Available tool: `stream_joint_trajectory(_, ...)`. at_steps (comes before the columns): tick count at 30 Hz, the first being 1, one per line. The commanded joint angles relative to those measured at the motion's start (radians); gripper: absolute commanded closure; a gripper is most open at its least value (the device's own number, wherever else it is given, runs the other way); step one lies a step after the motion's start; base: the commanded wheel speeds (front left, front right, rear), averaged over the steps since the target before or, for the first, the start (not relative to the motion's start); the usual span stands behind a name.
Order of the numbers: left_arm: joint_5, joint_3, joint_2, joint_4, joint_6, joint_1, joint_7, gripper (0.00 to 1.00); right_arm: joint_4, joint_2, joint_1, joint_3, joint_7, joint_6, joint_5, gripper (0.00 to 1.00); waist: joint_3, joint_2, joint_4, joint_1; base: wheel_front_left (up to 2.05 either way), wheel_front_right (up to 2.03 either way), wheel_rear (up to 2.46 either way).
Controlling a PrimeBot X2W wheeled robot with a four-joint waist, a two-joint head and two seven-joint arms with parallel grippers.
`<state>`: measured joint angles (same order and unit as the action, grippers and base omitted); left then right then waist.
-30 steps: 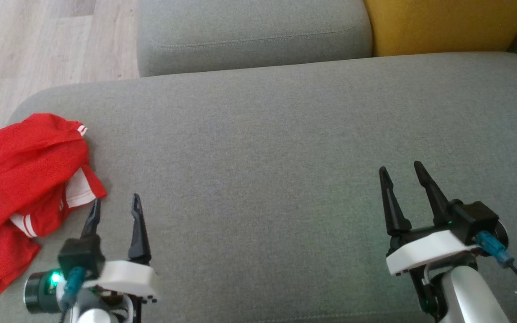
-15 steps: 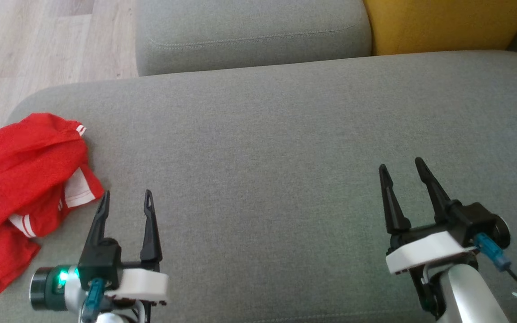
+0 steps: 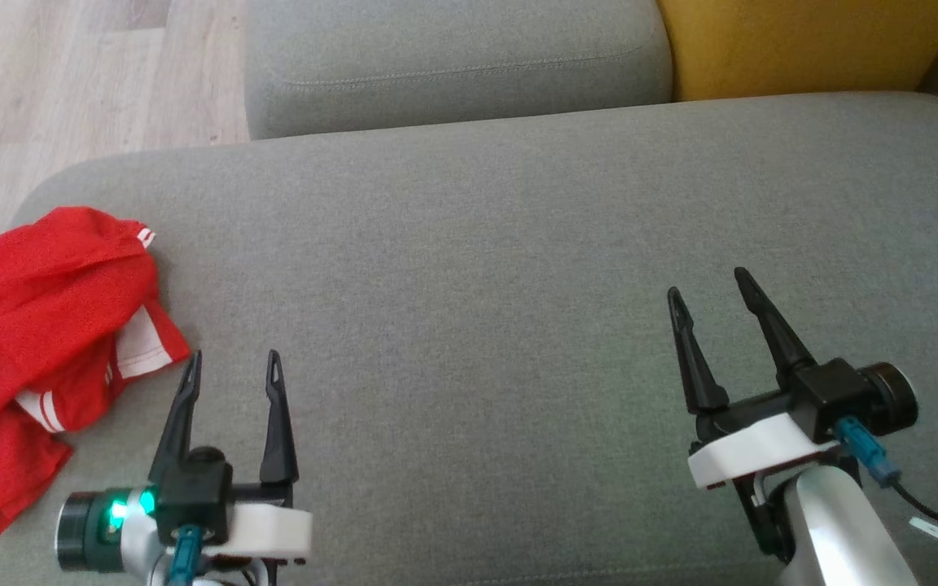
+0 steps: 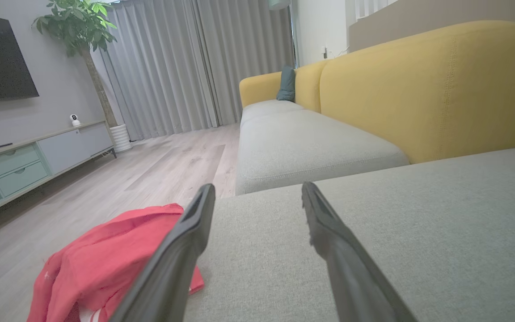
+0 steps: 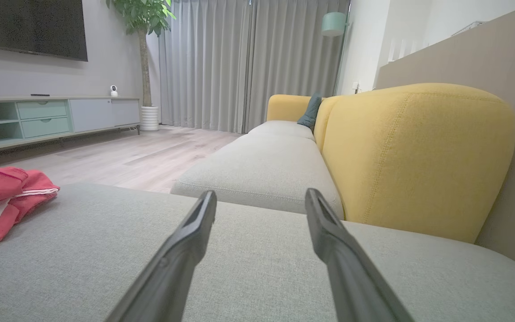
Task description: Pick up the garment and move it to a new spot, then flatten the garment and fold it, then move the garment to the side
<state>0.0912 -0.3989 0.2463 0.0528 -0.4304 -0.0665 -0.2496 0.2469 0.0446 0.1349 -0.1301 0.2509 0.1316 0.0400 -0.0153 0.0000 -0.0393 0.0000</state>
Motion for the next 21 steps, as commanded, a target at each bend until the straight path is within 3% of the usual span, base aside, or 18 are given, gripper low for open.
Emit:
stream_joint_trajectory(1,0.000,0.053,-0.005,0.014,0.009,0.033,-0.012,0.00,-0.023,0.006,0.045,-0.030,0.011,-0.001,-0.001,0.00,-0.003,0.0000,0.001,0.0000,0.00,0.00,0.00)
stream_joint_trajectory(12,0.129,0.161,-0.108,-0.052,0.085,-0.002,-0.012,0.00,0.045,0.006,0.040,0.022,-0.029,-0.001,-0.147,0.00,-0.009,0.0000,0.003,0.0000,0.00,0.00,0.00)
stream_joint_trajectory(21,0.113,0.212,-0.139,-0.088,0.146,-0.004,-0.012,0.00,0.063,0.006,0.042,0.030,-0.019,-0.001,-0.186,0.00,-0.012,0.0000,-0.002,0.0000,0.00,0.00,0.00)
